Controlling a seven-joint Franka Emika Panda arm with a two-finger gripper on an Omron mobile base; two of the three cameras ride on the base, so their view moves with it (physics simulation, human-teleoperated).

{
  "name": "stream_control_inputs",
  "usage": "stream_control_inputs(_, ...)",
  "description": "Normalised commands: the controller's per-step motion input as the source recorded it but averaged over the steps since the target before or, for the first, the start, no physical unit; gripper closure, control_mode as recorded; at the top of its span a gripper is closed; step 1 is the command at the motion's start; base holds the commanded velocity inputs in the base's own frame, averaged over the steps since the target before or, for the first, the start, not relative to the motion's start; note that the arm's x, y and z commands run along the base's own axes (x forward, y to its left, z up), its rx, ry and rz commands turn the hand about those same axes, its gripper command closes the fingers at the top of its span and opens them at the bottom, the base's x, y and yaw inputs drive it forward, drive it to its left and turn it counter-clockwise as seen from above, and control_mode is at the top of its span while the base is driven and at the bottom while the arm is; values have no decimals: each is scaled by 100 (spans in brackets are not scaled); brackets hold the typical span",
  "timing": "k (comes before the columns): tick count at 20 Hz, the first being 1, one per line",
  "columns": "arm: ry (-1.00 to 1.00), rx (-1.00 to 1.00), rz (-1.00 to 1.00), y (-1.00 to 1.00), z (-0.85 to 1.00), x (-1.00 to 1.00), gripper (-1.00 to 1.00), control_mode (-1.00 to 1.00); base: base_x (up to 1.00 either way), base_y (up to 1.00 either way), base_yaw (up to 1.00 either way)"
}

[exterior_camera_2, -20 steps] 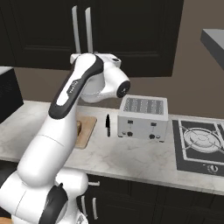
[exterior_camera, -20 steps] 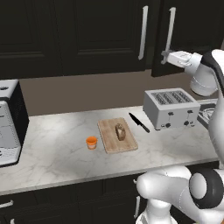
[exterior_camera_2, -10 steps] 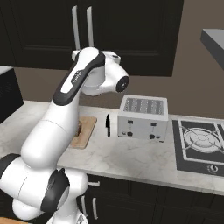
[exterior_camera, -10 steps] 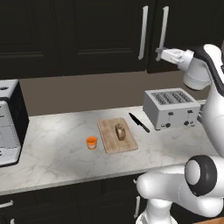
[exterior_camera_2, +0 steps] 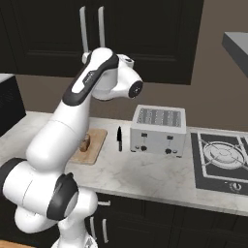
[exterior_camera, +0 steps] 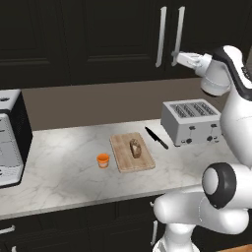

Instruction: Pick the bread, place it on the cutting board, pick the jam, place it on the counter, and close the cabinet.

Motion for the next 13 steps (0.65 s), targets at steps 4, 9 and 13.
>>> stream_control_inputs(4,0,2,0,0,0,30,-100,-100,0,0,0)
stream_control_inputs(9,0,1,0,2,0,27,-100,-100,0,0,0)
stream_control_inputs(13,0,0,0,4,0,21,-100,-100,0,0,0)
